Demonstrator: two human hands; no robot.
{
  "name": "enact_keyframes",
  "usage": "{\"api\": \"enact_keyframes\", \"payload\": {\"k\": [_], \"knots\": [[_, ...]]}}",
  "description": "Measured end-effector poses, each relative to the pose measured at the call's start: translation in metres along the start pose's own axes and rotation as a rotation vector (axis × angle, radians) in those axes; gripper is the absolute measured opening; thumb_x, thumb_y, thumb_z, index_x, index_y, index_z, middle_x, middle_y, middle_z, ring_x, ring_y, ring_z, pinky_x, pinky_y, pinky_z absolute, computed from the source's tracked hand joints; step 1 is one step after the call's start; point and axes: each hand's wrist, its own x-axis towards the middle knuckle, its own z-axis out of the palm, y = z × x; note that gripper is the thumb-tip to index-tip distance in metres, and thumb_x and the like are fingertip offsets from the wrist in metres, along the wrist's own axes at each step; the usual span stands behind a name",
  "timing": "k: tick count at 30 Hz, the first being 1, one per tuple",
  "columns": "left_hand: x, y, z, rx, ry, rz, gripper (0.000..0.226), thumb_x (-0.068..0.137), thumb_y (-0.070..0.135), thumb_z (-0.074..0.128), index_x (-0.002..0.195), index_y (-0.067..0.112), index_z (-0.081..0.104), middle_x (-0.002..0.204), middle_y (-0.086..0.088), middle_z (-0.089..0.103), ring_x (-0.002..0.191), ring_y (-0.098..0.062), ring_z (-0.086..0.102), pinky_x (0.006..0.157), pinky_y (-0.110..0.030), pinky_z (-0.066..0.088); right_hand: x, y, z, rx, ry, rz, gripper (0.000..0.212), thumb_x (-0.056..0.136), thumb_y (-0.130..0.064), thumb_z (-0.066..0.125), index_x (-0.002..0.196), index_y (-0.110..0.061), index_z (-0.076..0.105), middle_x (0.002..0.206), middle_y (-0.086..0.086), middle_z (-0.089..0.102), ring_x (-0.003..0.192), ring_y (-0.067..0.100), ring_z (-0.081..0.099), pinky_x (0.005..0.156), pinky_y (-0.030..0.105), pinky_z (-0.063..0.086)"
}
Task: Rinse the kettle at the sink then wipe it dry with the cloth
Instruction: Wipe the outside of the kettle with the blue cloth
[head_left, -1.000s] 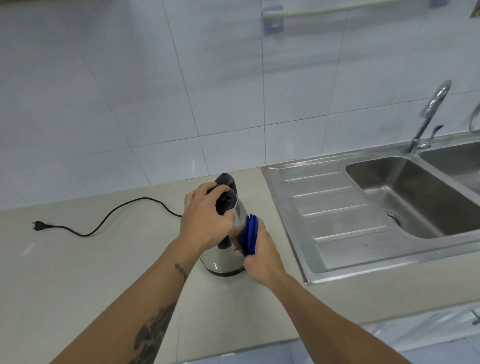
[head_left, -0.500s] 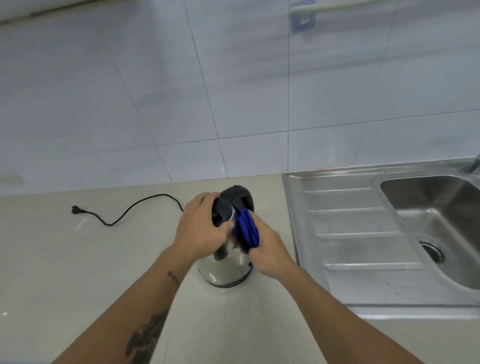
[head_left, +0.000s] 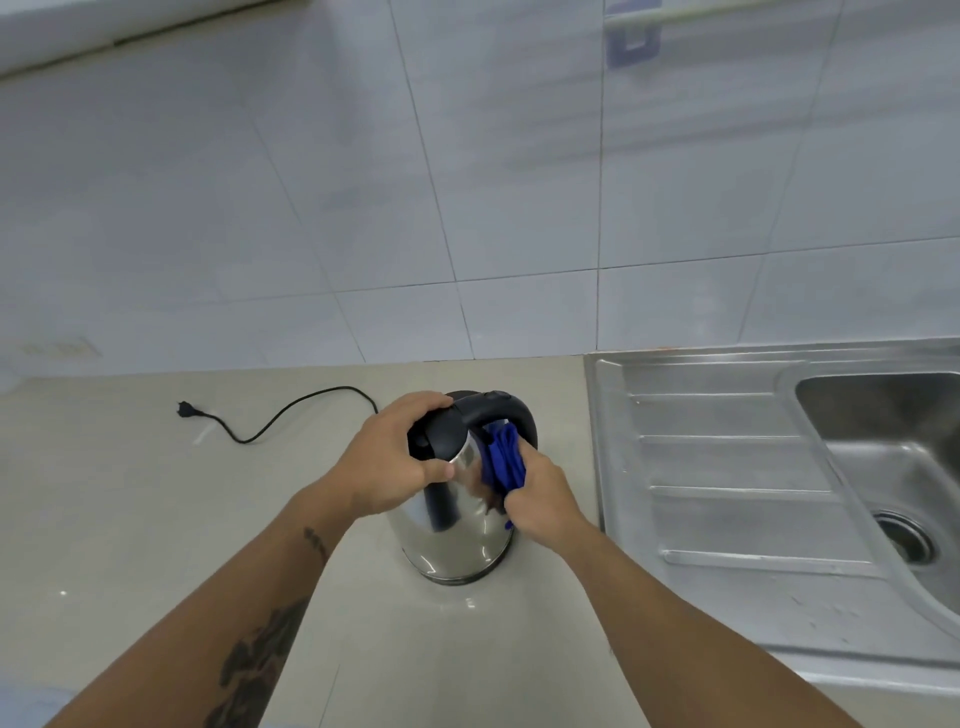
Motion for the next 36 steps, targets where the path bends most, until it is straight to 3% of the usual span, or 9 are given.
{"api": "enact_keyframes", "payload": {"k": [5,11,15,18,21,25,28,31,36], "knots": [[0.001,-0.001,0.005,0.01,0.048,0.003,0.074,0.06,0.02,0.078,0.129,0.034,0.057,0.125,0.022,0.054,0.12,-0.013,0.052,0.104,-0.032,0.043,-0.008,0.0,0.01,0.047,0.091,-0.1,0.08,0.07,0.01,0.051,0.138,-0.033,0.055,0.111,-0.005,0.066,0.098,0.021,0.066,0.081,0.042,0.062],[-0.002,0.0,0.011,0.037,0.093,0.01,0.071,0.07,0.007,0.081,0.132,0.031,0.056,0.124,0.024,0.051,0.122,-0.011,0.049,0.104,-0.031,0.041,-0.022,0.009,0.02,0.059,0.089,-0.153,0.077,0.066,-0.005,0.052,0.14,-0.024,0.052,0.125,-0.002,0.066,0.111,0.017,0.066,0.098,0.04,0.057],[-0.004,0.004,0.017,0.029,0.131,0.0,0.068,0.071,0.009,0.081,0.131,0.03,0.056,0.117,0.027,0.052,0.115,-0.008,0.051,0.096,-0.025,0.041,-0.034,0.011,0.027,-0.08,0.127,-0.186,0.099,0.079,0.011,0.055,0.164,-0.024,0.019,0.167,-0.004,0.024,0.154,0.013,0.024,0.124,0.024,0.026],[-0.006,0.009,0.026,0.023,0.186,-0.013,0.064,0.07,0.012,0.081,0.125,0.033,0.057,0.109,0.033,0.053,0.108,-0.008,0.054,0.09,-0.022,0.042,-0.041,0.029,0.032,-0.109,0.134,-0.161,0.107,0.077,0.017,0.054,0.165,-0.025,0.011,0.169,-0.007,0.016,0.156,0.009,0.015,0.12,0.014,0.019],[-0.009,0.014,0.036,0.03,0.238,-0.035,0.06,0.07,0.019,0.08,0.124,0.034,0.057,0.109,0.027,0.055,0.107,-0.008,0.055,0.084,-0.019,0.041,-0.041,0.043,0.028,-0.089,0.137,-0.135,0.105,0.072,0.011,0.057,0.163,-0.023,0.017,0.16,-0.004,0.033,0.148,0.018,0.034,0.121,0.031,0.035],[-0.01,0.023,0.055,0.106,0.312,-0.117,0.068,0.072,0.043,0.072,0.136,0.036,0.049,0.135,0.02,0.05,0.129,-0.014,0.046,0.102,-0.038,0.045,-0.046,0.037,0.022,-0.095,0.182,-0.16,0.105,0.071,0.014,0.055,0.162,-0.025,0.02,0.152,-0.004,0.037,0.139,0.016,0.042,0.114,0.032,0.043],[-0.014,0.043,0.069,0.187,0.333,-0.186,0.069,0.083,0.05,0.064,0.146,0.035,0.041,0.152,0.013,0.038,0.142,-0.016,0.03,0.108,-0.039,0.038,-0.05,0.032,0.014,-0.111,0.214,-0.204,0.101,0.076,0.016,0.056,0.162,-0.024,0.021,0.158,-0.005,0.033,0.143,0.008,0.034,0.118,0.022,0.034],[-0.019,0.062,0.078,0.27,0.247,-0.201,0.064,0.091,0.054,0.051,0.15,0.038,0.033,0.162,0.002,0.024,0.148,-0.024,0.018,0.113,-0.044,0.031,-0.052,0.037,-0.001,-0.084,0.241,-0.208,0.095,0.075,0.011,0.061,0.157,-0.026,0.031,0.146,-0.009,0.044,0.131,0.008,0.047,0.112,0.027,0.044],[-0.022,0.047,0.041,0.361,-0.054,0.012,0.058,0.092,0.031,0.034,0.146,0.051,0.033,0.156,0.005,0.032,0.136,-0.029,0.032,0.111,-0.041,0.034,-0.064,0.041,-0.012,-0.049,0.271,-0.101,0.076,0.071,0.005,0.062,0.135,-0.034,0.048,0.123,-0.008,0.055,0.109,0.016,0.059,0.096,0.032,0.054]]}}
